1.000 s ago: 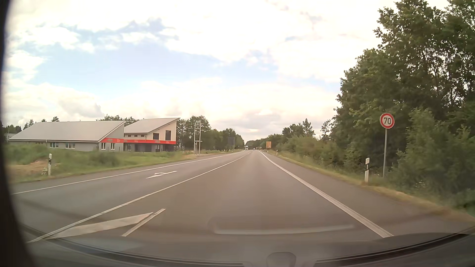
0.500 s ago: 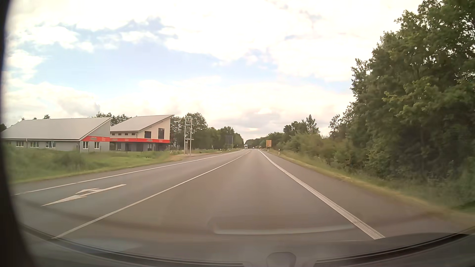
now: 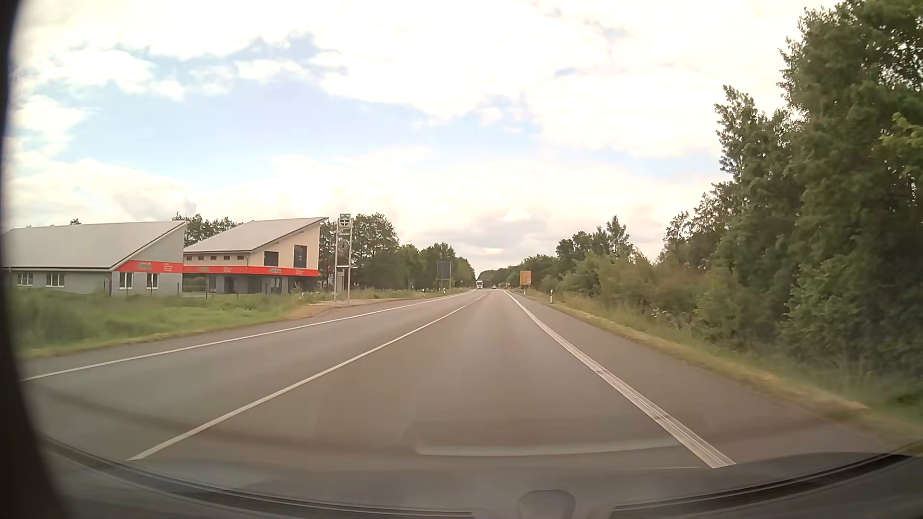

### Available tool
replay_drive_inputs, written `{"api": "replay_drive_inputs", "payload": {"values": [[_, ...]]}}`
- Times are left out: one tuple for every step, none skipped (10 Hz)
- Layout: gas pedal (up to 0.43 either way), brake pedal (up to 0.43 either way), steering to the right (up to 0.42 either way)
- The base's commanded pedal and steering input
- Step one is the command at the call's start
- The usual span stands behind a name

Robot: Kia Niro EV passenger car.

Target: Follow the waypoints while adhering to traffic rules and regulations

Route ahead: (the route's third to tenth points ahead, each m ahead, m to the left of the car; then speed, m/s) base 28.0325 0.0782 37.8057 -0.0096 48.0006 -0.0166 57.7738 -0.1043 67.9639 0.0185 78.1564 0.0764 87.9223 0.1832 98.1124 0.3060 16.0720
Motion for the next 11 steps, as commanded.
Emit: {"api": "replay_drive_inputs", "payload": {"values": [[0.350,0.006,-0.002],[0.350,0.006,-0.002],[0.350,0.006,-0.002],[0.350,0.006,-0.002],[0.350,0.006,-0.002],[0.350,0.006,-0.002],[0.350,0.006,-0.002],[0.350,0.006,-0.002],[0.350,0.006,-0.002],[0.350,0.006,-0.002],[0.350,0.006,-0.002]]}}
